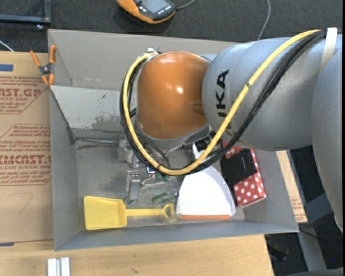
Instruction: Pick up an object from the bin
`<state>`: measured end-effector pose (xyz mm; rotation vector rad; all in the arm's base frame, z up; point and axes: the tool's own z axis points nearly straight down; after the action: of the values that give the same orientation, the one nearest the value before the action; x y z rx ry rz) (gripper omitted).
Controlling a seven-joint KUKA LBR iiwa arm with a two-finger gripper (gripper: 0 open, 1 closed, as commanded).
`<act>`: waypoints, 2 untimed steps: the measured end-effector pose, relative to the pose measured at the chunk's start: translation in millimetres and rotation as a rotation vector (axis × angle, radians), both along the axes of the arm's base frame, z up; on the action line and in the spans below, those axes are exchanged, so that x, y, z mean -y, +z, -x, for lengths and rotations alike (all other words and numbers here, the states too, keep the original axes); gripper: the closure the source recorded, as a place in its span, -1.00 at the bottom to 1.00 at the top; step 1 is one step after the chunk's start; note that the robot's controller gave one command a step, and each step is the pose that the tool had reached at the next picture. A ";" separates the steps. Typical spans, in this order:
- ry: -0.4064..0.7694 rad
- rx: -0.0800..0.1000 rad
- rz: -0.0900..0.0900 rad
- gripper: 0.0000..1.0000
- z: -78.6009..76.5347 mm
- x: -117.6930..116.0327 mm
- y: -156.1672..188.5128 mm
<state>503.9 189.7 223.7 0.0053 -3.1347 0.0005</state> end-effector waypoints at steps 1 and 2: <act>-0.003 0.008 -0.002 -1.00 -1.8 1.5 4.7; 0.134 -0.007 0.000 -1.00 25.5 64.0 -78.9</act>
Offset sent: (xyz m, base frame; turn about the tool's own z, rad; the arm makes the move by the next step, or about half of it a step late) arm -0.0238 -0.0630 -0.0761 -0.1356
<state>478.3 125.7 144.8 0.2144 -3.1207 0.0015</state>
